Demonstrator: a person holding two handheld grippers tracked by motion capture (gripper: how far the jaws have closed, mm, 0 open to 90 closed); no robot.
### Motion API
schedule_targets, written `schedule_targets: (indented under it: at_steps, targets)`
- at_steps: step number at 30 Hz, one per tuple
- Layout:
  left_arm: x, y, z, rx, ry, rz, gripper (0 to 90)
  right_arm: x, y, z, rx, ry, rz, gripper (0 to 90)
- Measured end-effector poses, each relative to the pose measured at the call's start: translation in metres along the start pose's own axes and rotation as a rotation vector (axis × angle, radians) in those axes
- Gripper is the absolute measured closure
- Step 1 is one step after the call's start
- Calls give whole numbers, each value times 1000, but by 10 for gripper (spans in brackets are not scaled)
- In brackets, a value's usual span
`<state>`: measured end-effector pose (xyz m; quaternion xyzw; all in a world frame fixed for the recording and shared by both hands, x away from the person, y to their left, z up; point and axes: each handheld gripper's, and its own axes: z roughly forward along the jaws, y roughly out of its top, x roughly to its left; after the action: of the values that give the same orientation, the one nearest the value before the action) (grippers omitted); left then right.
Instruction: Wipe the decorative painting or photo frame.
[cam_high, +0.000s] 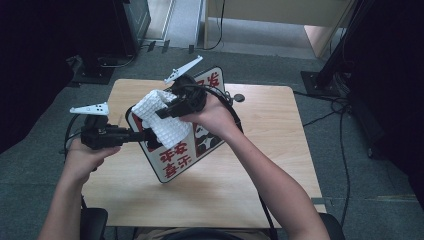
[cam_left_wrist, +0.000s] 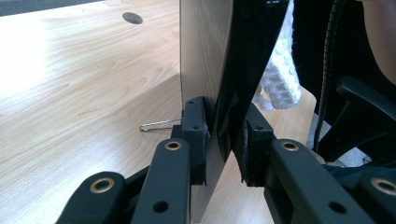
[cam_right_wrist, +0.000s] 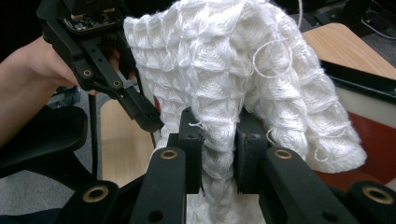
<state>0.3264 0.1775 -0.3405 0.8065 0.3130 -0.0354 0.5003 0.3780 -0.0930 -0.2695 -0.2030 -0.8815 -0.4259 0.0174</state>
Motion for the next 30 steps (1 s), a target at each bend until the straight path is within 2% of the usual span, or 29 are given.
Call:
schedule_targets:
  at_steps: [7, 30]
  targets:
    - [0, 0, 0, 0, -2, 1, 763, 0, -4, 2, 5, 1, 0, 766]
    - [-1, 1, 1, 4, -2, -7, 760, -5, -32, 17, 9, 24, 14, 766]
